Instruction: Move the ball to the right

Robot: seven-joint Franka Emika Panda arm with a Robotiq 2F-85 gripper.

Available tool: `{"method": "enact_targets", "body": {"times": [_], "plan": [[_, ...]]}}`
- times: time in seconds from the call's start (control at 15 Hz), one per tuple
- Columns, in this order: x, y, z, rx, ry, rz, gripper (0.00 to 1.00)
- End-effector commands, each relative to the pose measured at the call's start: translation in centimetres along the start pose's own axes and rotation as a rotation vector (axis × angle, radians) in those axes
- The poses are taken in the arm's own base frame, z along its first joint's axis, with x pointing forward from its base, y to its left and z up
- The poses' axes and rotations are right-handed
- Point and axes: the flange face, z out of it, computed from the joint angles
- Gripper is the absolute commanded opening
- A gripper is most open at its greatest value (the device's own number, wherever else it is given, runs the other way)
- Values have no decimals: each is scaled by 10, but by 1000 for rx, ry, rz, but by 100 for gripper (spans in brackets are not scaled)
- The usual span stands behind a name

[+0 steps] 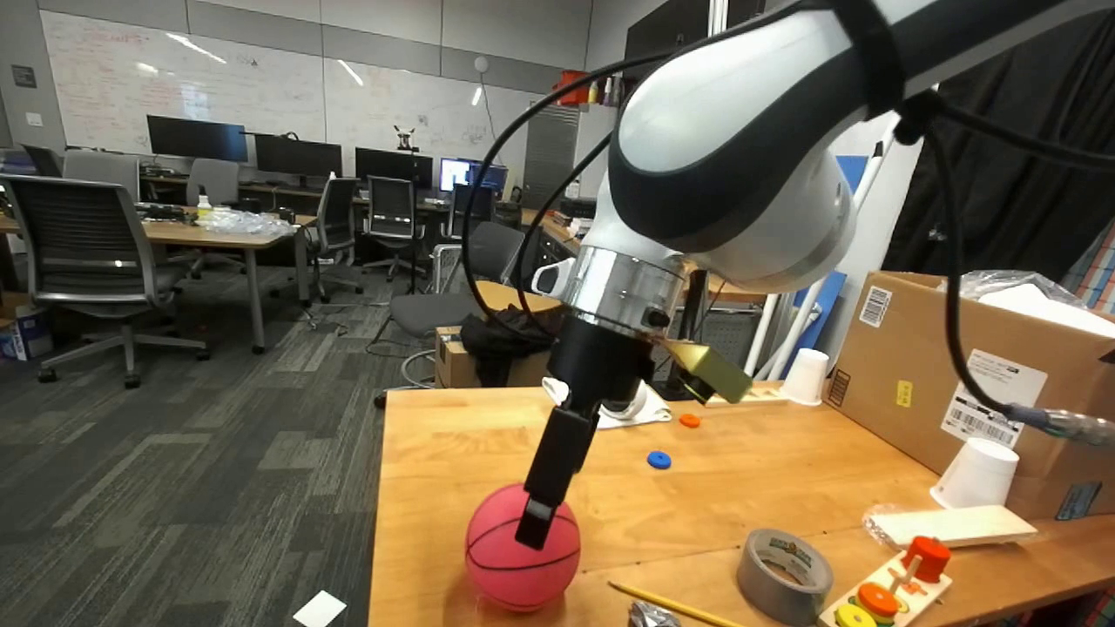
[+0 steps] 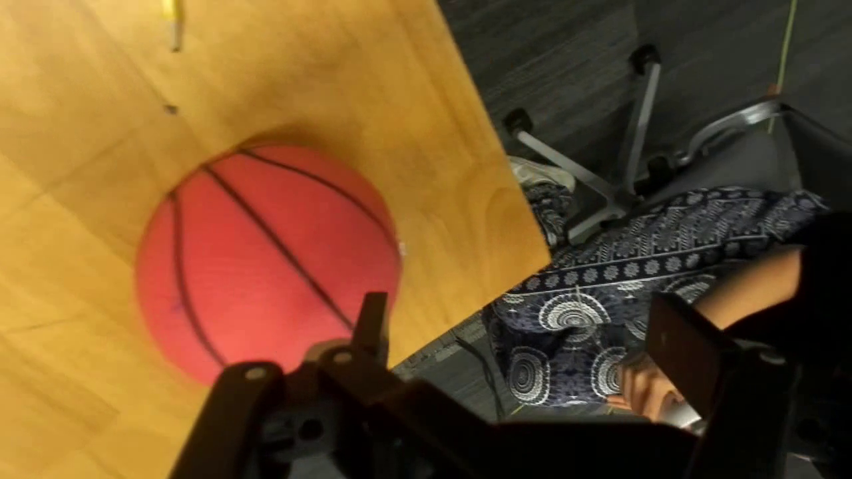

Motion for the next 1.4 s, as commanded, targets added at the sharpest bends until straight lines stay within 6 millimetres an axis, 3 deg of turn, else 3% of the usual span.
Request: {"method": "enact_targets", "body": {"times": [0.0, 0.27, 0.53, 0.87, 1.13, 1.33], "plan": [[-22, -52, -4, 52, 35, 11, 100], [-36, -89, -2, 67, 53, 14, 100], [-43, -92, -6, 48, 63, 18, 100], [-37, -64, -1, 37, 68, 58, 100], [-38, -25, 12, 49, 75, 149, 100], [-36, -12, 28, 78, 65, 188, 100]]}}
